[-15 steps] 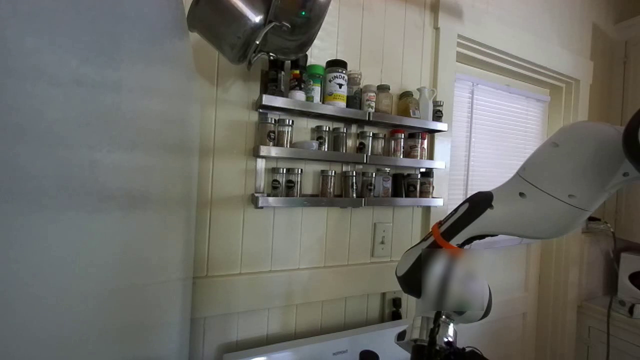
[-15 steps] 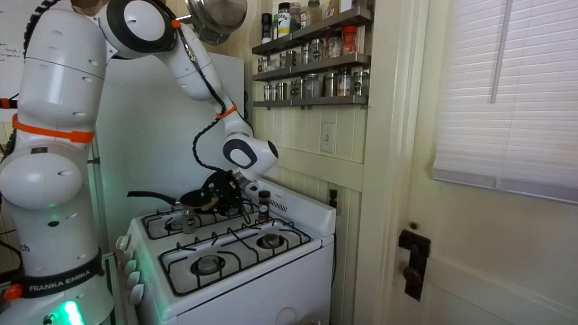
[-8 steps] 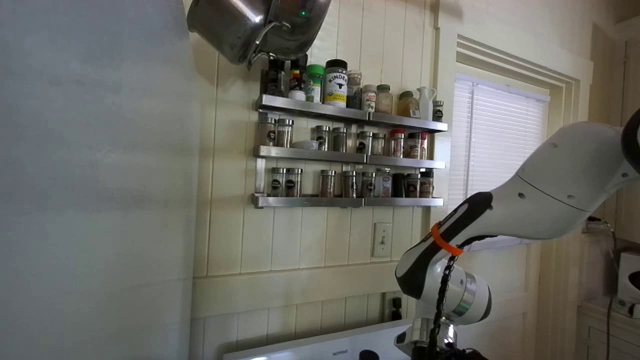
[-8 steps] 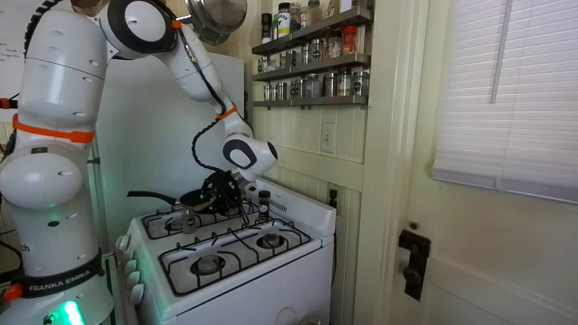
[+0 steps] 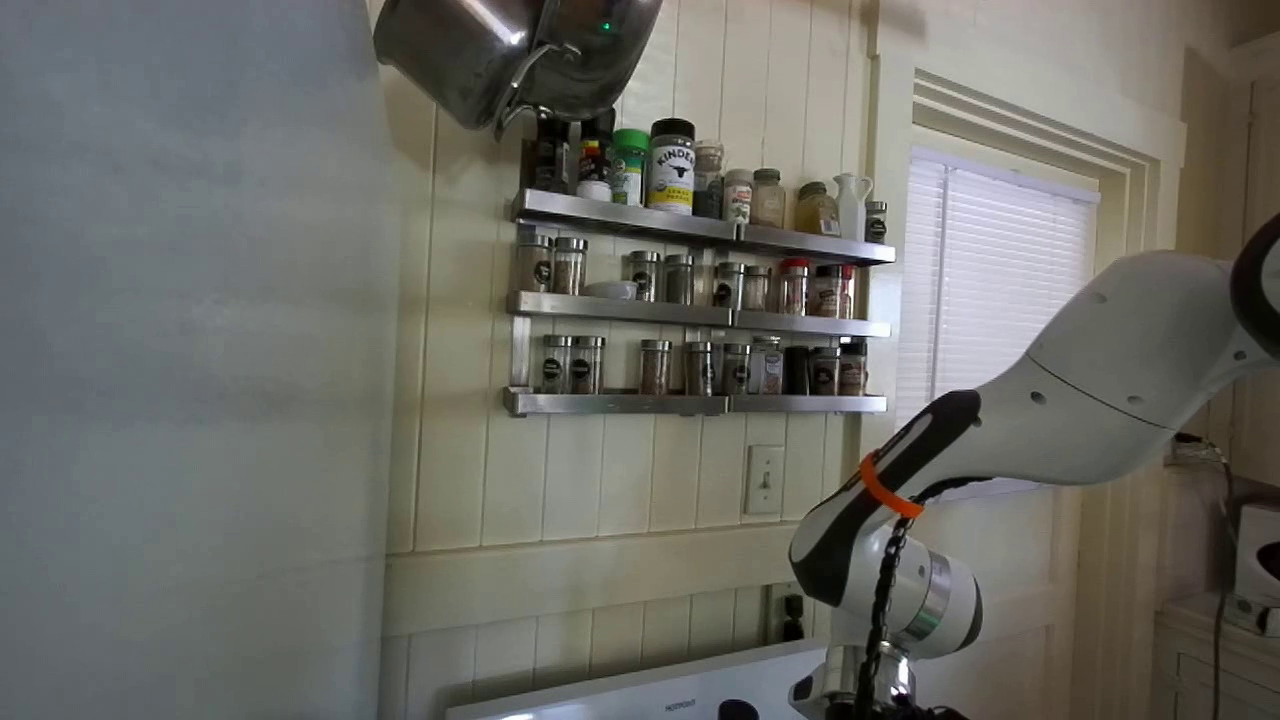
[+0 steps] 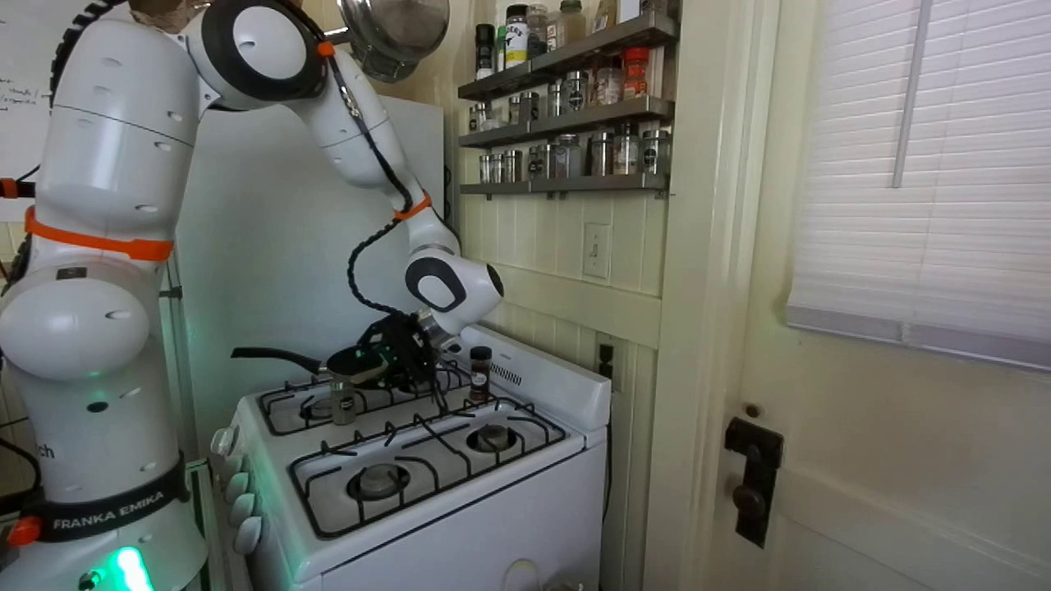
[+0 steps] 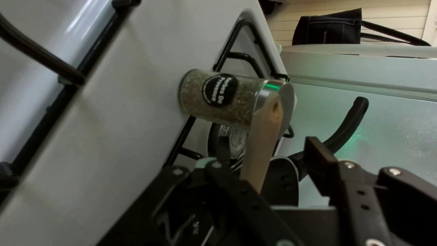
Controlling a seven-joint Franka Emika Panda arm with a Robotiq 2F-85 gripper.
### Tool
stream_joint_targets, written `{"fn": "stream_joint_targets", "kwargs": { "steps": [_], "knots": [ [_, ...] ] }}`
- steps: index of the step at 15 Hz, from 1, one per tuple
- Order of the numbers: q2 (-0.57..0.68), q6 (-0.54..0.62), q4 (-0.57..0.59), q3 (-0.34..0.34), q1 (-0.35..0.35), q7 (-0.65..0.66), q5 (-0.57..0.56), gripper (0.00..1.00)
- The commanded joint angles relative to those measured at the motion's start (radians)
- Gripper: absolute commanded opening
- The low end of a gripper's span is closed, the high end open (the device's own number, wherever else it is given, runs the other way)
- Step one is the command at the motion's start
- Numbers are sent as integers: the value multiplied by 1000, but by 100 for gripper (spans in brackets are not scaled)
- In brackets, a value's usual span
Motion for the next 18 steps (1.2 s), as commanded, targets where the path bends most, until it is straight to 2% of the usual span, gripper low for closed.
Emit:
{"fn": "stream_joint_targets", "kwargs": {
  "steps": [1,3,4,5,7,8,9,10,11,12,13,15,18],
  "knots": [
    [20,-28,9,7,-2,-13,10,53],
    [29,-32,13,12,0,-18,16,46],
    [33,-31,14,15,1,-19,17,46],
    [36,-32,15,18,1,-21,21,37],
    [41,-35,15,23,0,-26,27,41],
    [44,-36,13,25,0,-29,30,36],
    [46,-35,12,26,-1,-32,33,36],
    [49,-35,12,27,-1,-35,34,27],
    [51,-34,11,28,-1,-38,35,22],
    [52,-33,11,28,-1,-40,36,9],
    [52,-32,9,28,-2,-41,38,1],
    [46,-32,3,26,-3,-44,41,5],
    [23,-32,-7,21,-6,-35,36,5]
  ]
}}
